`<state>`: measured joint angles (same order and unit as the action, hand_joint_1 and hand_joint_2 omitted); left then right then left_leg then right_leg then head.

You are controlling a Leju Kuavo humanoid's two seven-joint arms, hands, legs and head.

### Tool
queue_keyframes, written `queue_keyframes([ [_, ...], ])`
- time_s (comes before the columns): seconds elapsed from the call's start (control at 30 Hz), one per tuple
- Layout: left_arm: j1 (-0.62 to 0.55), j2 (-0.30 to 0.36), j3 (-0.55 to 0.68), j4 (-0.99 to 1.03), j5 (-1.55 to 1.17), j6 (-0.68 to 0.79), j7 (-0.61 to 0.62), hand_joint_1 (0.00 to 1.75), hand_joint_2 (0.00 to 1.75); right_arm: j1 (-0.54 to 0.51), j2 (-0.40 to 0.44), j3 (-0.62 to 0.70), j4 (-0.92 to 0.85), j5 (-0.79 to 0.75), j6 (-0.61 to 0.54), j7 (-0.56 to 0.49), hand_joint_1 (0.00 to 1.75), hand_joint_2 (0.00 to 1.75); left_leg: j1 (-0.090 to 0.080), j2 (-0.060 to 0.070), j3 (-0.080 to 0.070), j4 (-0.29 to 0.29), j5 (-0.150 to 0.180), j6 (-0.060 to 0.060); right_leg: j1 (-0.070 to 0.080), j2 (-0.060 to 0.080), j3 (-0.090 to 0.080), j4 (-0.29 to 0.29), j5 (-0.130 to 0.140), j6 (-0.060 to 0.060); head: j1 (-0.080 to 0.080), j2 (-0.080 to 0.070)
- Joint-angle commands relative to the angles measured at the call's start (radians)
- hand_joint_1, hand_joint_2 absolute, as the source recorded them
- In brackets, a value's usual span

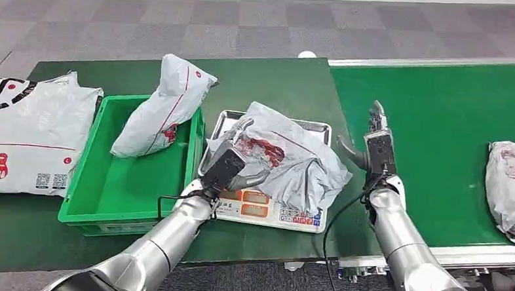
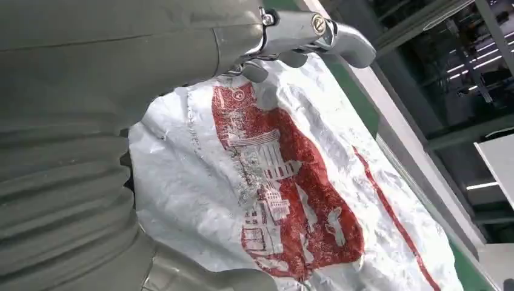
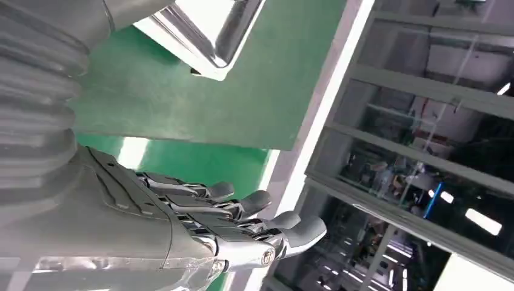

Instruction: Moved the parcel from conveyor to table for the left to box.

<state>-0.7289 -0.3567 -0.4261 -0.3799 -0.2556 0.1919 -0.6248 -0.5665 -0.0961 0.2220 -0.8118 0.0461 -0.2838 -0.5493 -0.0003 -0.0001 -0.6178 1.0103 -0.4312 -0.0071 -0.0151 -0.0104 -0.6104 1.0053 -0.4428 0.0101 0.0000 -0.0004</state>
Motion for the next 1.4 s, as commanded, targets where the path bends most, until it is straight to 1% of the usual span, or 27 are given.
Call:
queue_keyframes([
  [0.03, -0.082, 0.008, -0.299, 0.048, -0.249, 0.093, 0.169, 0.00, 1.75, -0.063, 0.075, -0.067, 0.112, -0.049, 0.045, -0.042, 0.00, 1.75, 0.001, 0.001, 0.002, 0.000, -0.001, 0.000, 0.001, 0.002, 0.002, -0.001, 0.000, -0.001, 0.000, 0.000],
  [0.07, -0.102, 0.008, -0.405, 0.056, -0.347, 0.127, 0.252, 0.00, 1.75, -0.058, 0.084, -0.070, 0.099, -0.066, 0.066, -0.053, 0.00, 1.75, 0.001, 0.001, 0.001, 0.000, 0.000, 0.000, 0.001, 0.002, 0.001, 0.000, 0.000, -0.001, 0.000, 0.000],
  [0.1, -0.115, 0.008, -0.486, 0.039, -0.394, 0.118, 0.328, 0.00, 1.75, -0.048, 0.091, -0.064, 0.078, -0.079, 0.093, -0.058, 0.00, 1.75, 0.001, 0.001, 0.002, 0.000, -0.001, 0.000, 0.001, 0.002, 0.002, -0.001, 0.000, -0.001, 0.000, 0.000],
  [0.2, -0.143, 0.008, -0.580, 0.046, -0.412, 0.095, 0.410, 0.00, 1.75, -0.029, 0.098, -0.038, 0.038, -0.096, 0.128, -0.056, 0.00, 1.75, 0.001, 0.001, 0.002, 0.000, -0.001, -0.001, 0.001, 0.001, 0.002, -0.001, 0.000, -0.001, 0.000, 0.000],
  [0.27, -0.153, 0.008, -0.615, 0.064, -0.427, 0.071, 0.428, 0.00, 1.75, -0.043, 0.100, -0.028, 0.041, -0.112, 0.149, -0.056, 0.00, 1.75, 0.001, 0.001, 0.003, 0.000, -0.001, -0.001, 0.001, 0.002, 0.003, -0.001, 0.000, -0.001, 0.000, 0.000],
  [0.3, -0.159, 0.008, -0.651, 0.074, -0.452, 0.031, 0.438, 0.00, 1.75, -0.053, 0.100, -0.022, 0.050, -0.120, 0.160, -0.056, 0.00, 1.75, 0.001, 0.001, 0.002, 0.000, -0.001, -0.001, 0.001, 0.001, 0.002, -0.001, 0.000, -0.001, 0.000, 0.000],
  [0.33, -0.177, 0.008, -0.741, 0.083, -0.483, -0.220, 0.403, 0.00, 1.75, -0.069, 0.099, -0.021, 0.063, -0.167, 0.238, -0.070, 0.00, 1.75, 0.001, 0.002, 0.003, 0.000, -0.001, -0.001, 0.001, 0.002, 0.002, -0.001, 0.000, -0.001, 0.000, 0.000],
  [0.37, -0.176, 0.008, -0.795, 0.077, -0.512, -0.297, 0.402, 0.00, 1.75, -0.086, 0.097, -0.012, 0.071, -0.170, 0.242, -0.069, 0.00, 1.75, 0.000, 0.001, 0.001, 0.000, -0.001, 0.000, 0.000, 0.001, 0.001, 0.000, 0.000, -0.001, 0.000, 0.000],
  [0.4, -0.173, 0.008, -0.821, 0.070, -0.532, -0.286, 0.408, 0.00, 1.75, -0.087, 0.094, -0.008, 0.066, -0.171, 0.244, -0.069, 0.00, 1.75, 0.001, 0.002, 0.003, 0.000, -0.001, -0.001, 0.001, 0.002, 0.002, -0.001, 0.000, -0.001, 0.000, 0.000],
  [0.43, -0.171, 0.008, -0.839, 0.064, -0.549, -0.262, 0.427, 0.00, 1.75, -0.084, 0.093, -0.008, 0.057, -0.173, 0.245, -0.069, 0.00, 1.75, -0.001, 0.000, 0.000, 0.000, 0.000, 0.000, -0.001, 0.000, 0.000, 0.000, 0.000, 0.000, 0.000, 0.000],
  [0.47, -0.170, 0.008, -0.850, 0.059, -0.554, -0.257, 0.433, 0.00, 1.75, -0.080, 0.093, -0.006, 0.044, -0.176, 0.247, -0.066, 0.00, 1.75, 0.000, 0.002, 0.003, -0.001, -0.001, 0.000, 0.000, 0.002, 0.002, -0.001, 0.000, 0.000, 0.000, 0.000],
  [0.5, -0.171, 0.008, -0.856, 0.057, -0.556, -0.262, 0.437, 0.00, 1.75, -0.083, 0.094, -0.004, 0.041, -0.178, 0.249, -0.062, 0.00, 1.75, 0.001, 0.001, 0.005, -0.002, -0.001, 0.000, 0.001, 0.002, 0.005, -0.003, 0.001, -0.001, 0.000, 0.000],
  [0.53, -0.178, 0.008, -0.874, 0.053, -0.564, -0.286, 0.431, 0.00, 1.75, -0.092, 0.097, 0.001, 0.041, -0.181, 0.253, -0.054, 0.00, 1.75, 0.000, 0.001, 0.003, -0.001, -0.001, 0.000, 0.000, 0.001, 0.004, -0.001, 0.000, 0.000, 0.000, 0.000],
  [0.6, -0.182, 0.008, -0.873, 0.046, -0.547, -0.328, 0.409, 0.00, 1.75, -0.104, 0.100, 0.006, 0.049, -0.183, 0.253, -0.050, 0.00, 1.75, 0.001, 0.001, 0.003, 0.000, -0.001, 0.000, 0.001, 0.002, 0.004, -0.001, 0.001, -0.001, 0.000, 0.000],
  [0.67, -0.182, 0.008, -0.874, 0.039, -0.536, -0.329, 0.396, 0.00, 1.75, -0.104, 0.108, 0.004, 0.045, -0.184, 0.252, -0.049, 0.00, 1.75, -0.001, -0.002, 0.002, 0.000, 0.000, 0.000, -0.001, -0.001, 0.004, 0.000, 0.000, 0.001, 0.000, 0.000],
  [0.7, -0.180, 0.008, -0.872, 0.033, -0.529, -0.332, 0.389, 1.55, 1.75, -0.100, 0.113, 0.002, 0.040, -0.181, 0.245, -0.049, 0.00, 1.75, 0.000, 0.000, 0.004, -0.001, -0.001, 0.000, 0.000, 0.000, 0.005, -0.001, 0.000, 0.000, 0.000, 0.000],
  [0.73, -0.179, 0.008, -0.873, 0.030, -0.520, -0.335, 0.388, 1.75, 1.75, -0.095, 0.115, 0.000, 0.031, -0.175, 0.238, -0.045, 0.00, 1.75, 0.000, -0.002, 0.003, 0.000, -0.001, 0.000, 0.000, -0.001, 0.005, -0.001, 0.000, 0.000, 0.000, 0.000],
  [0.87, -0.180, 0.008, -0.836, 0.026, -0.462, -0.255, 0.389, 1.75, 1.75, -0.084, 0.115, -0.011, 0.010, -0.161, 0.228, -0.036, 0.00, 1.75, 0.000, -0.004, 0.005, -0.001, 0.000, 0.000, 0.000, -0.004, 0.008, -0.002, 0.000, 0.000, 0.000, 0.000],
  [0.9, -0.182, 0.008, -0.817, 0.030, -0.443, -0.238, 0.387, 1.75, 1.75, -0.087, 0.114, -0.012, 0.010, -0.160, 0.228, -0.035, 0.00, 1.75, 0.000, -0.005, 0.005, 0.000, 0.000, 0.000, 0.000, -0.005, 0.008, -0.001, -0.001, 0.001, 0.000, 0.000],
  [1.0, -0.190, 0.008, -0.753, 0.043, -0.378, -0.192, 0.361, 1.75, 1.75, -0.101, 0.114, -0.010, 0.024, -0.159, 0.231, -0.033, 0.00, 1.75, 0.000, -0.002, 0.006, -0.001, -0.001, 0.000, 0.000, -0.002, 0.009, -0.003, 0.000, 0.000, 0.000, 0.000],
  [1.17, -0.216, 0.008, -0.661, 0.042, -0.290, -0.114, 0.343, 1.75, 1.75, -0.108, 0.114, -0.012, 0.051, -0.162, 0.212, -0.041, 0.00, 1.75, 0.000, -0.004, 0.004, 0.000, 0.000, 0.000, 0.000, -0.004, 0.006, -0.001, 0.000, 0.001, 0.000, 0.000],
  [1.3, -0.270, 0.008, -0.648, 0.052, -0.321, -0.038, 0.368, 1.75, 1.75, -0.091, 0.114, -0.014, 0.038, -0.161, 0.203, -0.046, 0.00, 1.75, 0.001, -0.004, 0.004, 0.001, -0.001, 0.000, 0.001, -0.003, 0.006, 0.000, -0.001, 0.001, 0.000, 0.000],
  [1.4, -0.275, 0.008, -0.645, 0.052, -0.320, -0.042, 0.368, 1.75, 1.75, -0.089, 0.113, -0.014, 0.038, -0.161, 0.203, -0.046, 0.00, 1.75, 0.001, -0.004, 0.003, 0.001, 0.000, 0.000, 0.001, -0.003, 0.005, 0.000, 0.000, 0.001, 0.000, 0.000],
])
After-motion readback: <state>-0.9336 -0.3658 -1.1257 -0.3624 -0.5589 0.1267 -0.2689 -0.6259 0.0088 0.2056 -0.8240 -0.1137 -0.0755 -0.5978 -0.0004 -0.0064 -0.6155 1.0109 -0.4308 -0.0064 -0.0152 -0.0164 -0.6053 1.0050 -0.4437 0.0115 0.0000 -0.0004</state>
